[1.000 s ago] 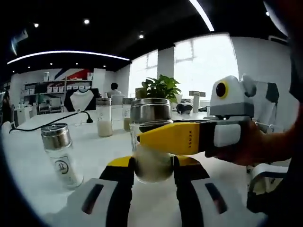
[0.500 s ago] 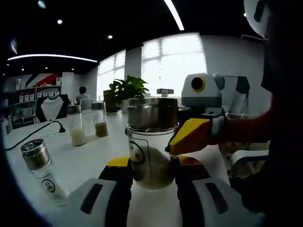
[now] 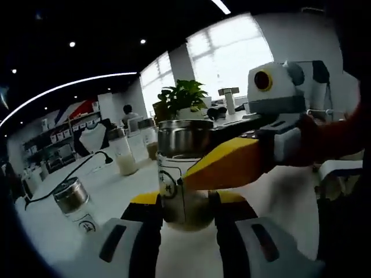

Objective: Rotate the seasoning bottle until the label or dispensing opening points toward the visible target arrow and the bottle remains upright within the marked orientation range

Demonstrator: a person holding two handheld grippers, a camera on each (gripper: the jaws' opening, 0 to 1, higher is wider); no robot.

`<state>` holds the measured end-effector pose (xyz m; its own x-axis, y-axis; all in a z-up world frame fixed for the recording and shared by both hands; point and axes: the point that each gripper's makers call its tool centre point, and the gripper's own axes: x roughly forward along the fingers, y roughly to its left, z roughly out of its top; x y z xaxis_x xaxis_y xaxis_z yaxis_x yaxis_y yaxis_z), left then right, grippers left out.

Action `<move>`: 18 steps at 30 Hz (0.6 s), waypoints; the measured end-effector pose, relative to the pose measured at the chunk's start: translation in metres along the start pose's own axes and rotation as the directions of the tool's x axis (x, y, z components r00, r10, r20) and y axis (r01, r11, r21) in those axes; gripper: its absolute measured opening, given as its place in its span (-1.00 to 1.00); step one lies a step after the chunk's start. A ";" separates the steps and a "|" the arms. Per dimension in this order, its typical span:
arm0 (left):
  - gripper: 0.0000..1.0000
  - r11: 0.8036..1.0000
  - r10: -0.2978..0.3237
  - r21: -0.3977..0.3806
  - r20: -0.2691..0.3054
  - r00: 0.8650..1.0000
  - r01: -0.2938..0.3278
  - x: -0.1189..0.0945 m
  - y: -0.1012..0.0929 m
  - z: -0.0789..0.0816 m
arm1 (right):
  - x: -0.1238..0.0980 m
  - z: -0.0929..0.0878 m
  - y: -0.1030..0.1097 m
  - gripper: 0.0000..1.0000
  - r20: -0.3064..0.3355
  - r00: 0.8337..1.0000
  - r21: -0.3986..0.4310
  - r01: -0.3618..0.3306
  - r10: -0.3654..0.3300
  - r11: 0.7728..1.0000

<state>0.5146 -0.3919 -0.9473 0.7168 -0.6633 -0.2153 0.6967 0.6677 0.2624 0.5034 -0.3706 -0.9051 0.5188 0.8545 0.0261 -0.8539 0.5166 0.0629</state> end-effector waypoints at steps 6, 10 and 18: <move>-0.27 0.992 0.113 0.056 -0.039 0.993 -0.111 0.002 0.010 -0.002 | 0.006 0.001 -0.010 -0.34 0.013 0.995 0.066 0.093 -0.094 0.993; -0.27 0.993 0.117 0.032 -0.042 0.992 -0.116 0.002 0.013 -0.004 | 0.008 0.000 -0.010 -0.35 0.000 0.995 0.051 0.099 -0.100 0.994; -0.27 0.982 -0.098 -0.151 0.087 0.991 0.110 -0.003 -0.005 0.005 | -0.002 0.006 0.005 -0.37 -0.018 0.996 -0.022 -0.087 0.087 0.996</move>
<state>0.5085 -0.3950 -0.9430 0.6397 -0.7522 -0.1577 0.7680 0.6339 0.0918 0.4986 -0.3704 -0.8989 0.4417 0.8971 0.0135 -0.8967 0.4409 0.0383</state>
